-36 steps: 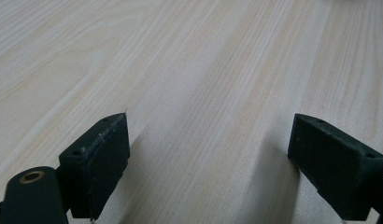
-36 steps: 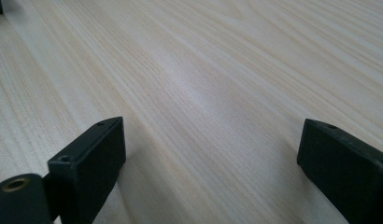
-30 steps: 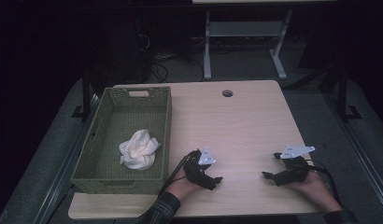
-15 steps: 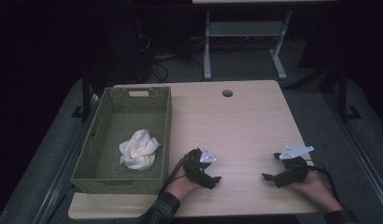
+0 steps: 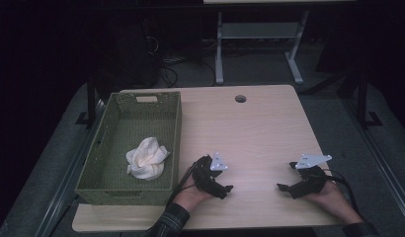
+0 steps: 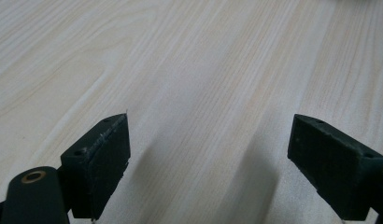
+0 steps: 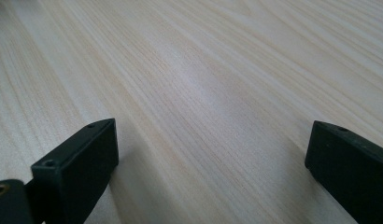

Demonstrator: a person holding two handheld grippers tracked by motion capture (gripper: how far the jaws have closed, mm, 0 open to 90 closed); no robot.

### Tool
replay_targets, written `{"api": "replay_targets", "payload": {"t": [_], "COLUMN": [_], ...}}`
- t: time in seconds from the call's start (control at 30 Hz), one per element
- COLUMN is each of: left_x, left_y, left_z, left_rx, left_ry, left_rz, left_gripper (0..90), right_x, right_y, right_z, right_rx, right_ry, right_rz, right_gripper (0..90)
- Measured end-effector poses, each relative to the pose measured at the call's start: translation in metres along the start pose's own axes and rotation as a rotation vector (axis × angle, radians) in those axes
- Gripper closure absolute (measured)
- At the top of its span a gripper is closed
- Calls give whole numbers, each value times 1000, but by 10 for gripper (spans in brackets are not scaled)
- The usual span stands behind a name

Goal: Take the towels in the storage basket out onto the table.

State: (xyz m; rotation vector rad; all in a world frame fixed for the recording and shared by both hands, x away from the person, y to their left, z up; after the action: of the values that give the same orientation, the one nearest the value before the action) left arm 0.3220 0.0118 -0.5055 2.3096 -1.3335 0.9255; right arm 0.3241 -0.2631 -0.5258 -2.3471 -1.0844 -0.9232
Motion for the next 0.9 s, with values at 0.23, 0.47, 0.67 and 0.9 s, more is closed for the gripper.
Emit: {"api": "replay_targets", "payload": {"t": [0.23,0.47,0.67,0.9], "left_x": [5,10,12,16], "left_y": [0,0,-2,-4], "left_z": [-2,-6,-8,-13], "left_rx": [2,11,17,30], "left_ry": [1,7,9,0], "left_rz": [4,8,-8,-14], "left_gripper": [126,127,128,128], "right_x": [0,0,0,0], "right_y": [0,0,0,0], "right_z": [0,0,0,0], "right_rx": [0,1,1,3], "right_ry": [0,0,0,0], "right_rz": [0,-1,-1,-3], "right_gripper": [23,23,23,23]}}
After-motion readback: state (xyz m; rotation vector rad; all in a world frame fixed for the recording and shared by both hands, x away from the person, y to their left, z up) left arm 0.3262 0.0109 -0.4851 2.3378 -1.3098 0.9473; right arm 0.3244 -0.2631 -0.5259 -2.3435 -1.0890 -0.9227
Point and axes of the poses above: each handheld gripper's, and its own axes: z roughly forward along the jaws, x roughly out of its top, y roughly to its right, the point moved 6 cm from there along z, roughly forward along the jaws, and after that the axes turned 3 degrees about x, right-handed, at the moved point
